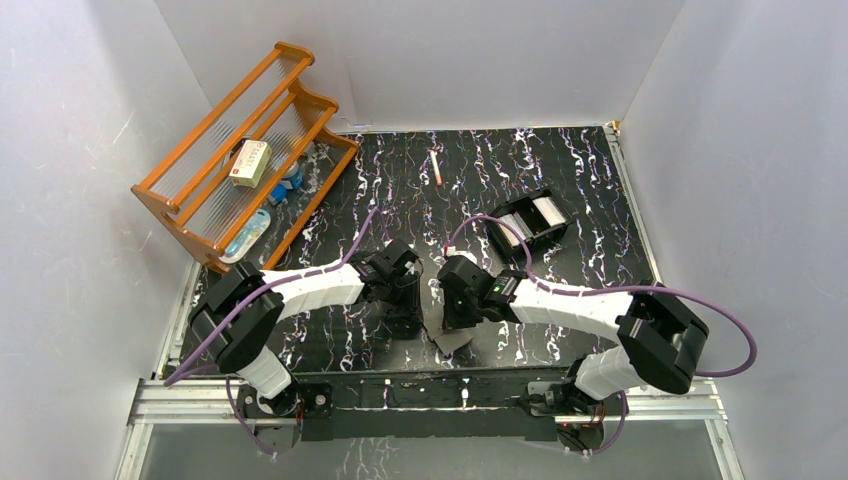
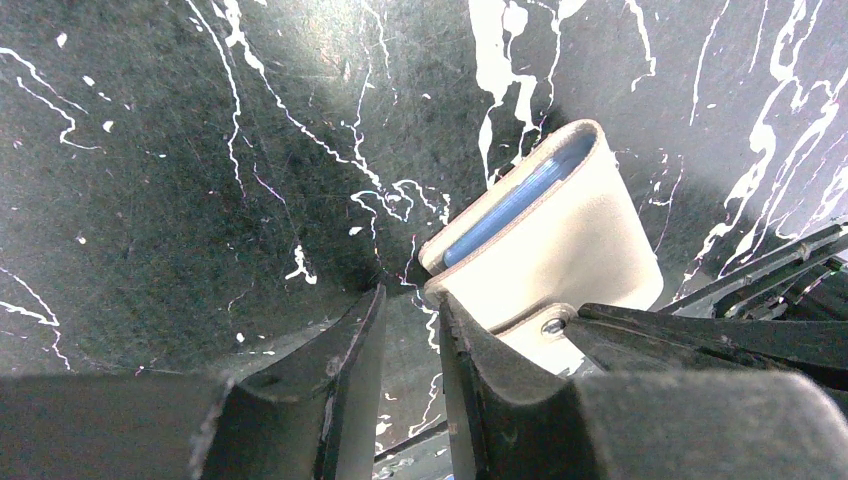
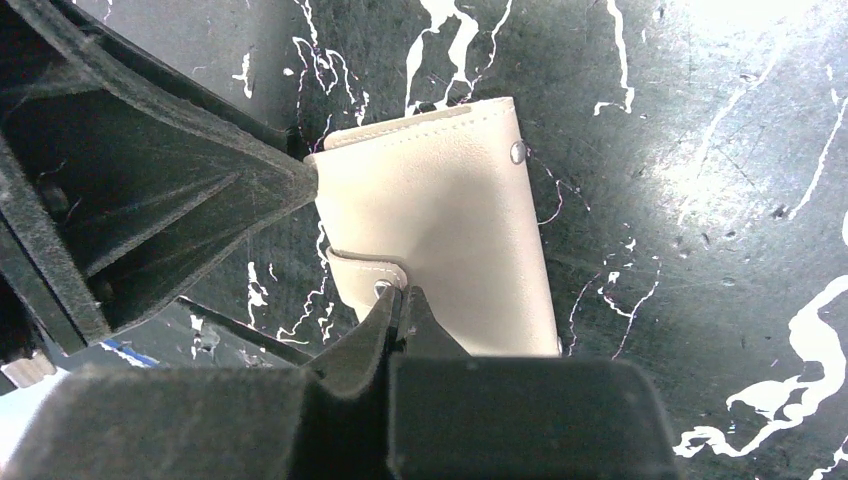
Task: Put the credit cards into the card holder
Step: Close the card holder at the center of the board.
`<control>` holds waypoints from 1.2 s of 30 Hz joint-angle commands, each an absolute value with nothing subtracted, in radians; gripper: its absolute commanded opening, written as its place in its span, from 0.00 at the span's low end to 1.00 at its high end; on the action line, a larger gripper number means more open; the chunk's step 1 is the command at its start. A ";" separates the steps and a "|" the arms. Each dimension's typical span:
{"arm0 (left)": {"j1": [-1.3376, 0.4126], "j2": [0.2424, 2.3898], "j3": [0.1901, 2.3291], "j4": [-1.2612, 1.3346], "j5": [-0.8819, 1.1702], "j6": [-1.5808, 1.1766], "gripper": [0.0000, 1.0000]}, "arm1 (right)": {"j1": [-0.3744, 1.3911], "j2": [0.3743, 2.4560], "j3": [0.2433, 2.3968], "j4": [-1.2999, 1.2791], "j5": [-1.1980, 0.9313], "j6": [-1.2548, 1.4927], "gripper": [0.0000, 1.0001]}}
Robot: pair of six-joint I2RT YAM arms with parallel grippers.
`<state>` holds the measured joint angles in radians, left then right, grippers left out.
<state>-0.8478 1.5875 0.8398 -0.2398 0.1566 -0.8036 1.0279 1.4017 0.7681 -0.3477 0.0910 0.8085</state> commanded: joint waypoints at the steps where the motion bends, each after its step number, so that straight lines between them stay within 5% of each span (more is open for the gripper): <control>1: -0.853 1.533 0.867 -0.264 0.147 -0.806 0.25 | 1.029 1.408 0.750 -0.343 0.110 0.815 0.00; 13: -0.912 1.441 0.842 -0.151 0.236 -0.888 0.22 | 1.029 1.427 0.754 -0.325 0.098 0.814 0.00; 36: -0.937 1.584 0.752 -0.052 0.232 -0.873 0.09 | 1.026 1.416 0.771 -0.322 0.113 0.826 0.00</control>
<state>-0.9310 1.5658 0.7734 -0.0444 0.2478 -0.8864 1.0279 1.4155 0.7563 -0.3386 0.0963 0.8158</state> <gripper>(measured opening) 0.090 0.013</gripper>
